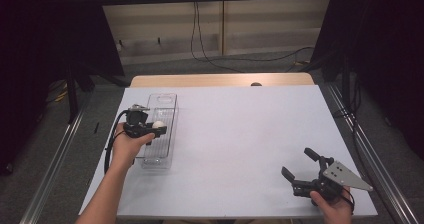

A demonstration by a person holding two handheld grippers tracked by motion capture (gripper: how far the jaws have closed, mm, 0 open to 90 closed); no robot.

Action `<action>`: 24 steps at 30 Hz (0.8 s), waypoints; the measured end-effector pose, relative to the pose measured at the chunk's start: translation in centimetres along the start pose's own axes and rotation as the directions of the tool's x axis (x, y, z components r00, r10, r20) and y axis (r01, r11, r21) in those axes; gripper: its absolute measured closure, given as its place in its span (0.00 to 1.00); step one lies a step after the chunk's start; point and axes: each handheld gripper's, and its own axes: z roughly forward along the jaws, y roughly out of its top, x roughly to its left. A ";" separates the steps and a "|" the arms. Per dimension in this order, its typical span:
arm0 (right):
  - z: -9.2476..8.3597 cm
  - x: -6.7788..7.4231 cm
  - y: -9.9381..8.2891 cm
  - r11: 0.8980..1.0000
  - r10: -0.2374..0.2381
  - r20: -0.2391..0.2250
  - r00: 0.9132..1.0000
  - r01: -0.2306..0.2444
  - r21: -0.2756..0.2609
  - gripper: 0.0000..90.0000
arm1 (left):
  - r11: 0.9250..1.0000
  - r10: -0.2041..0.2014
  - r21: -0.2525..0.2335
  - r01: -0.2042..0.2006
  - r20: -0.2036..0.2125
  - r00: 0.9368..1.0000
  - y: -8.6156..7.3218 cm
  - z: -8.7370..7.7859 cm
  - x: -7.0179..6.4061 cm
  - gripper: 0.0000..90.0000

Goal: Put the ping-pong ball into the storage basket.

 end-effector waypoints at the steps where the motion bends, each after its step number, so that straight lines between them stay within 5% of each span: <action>1: 0.0 0.0 0.0 1.000 -0.004 0.000 1.000 0.004 -0.003 0.01 | 1.000 0.004 0.009 -0.004 0.000 1.000 0.0 -0.1 0.1 0.57; 24: 0.0 0.0 0.0 1.000 0.001 0.005 1.000 -0.001 -0.002 0.01 | 1.000 -0.003 -0.002 0.003 -0.006 1.000 -0.1 0.1 0.1 0.56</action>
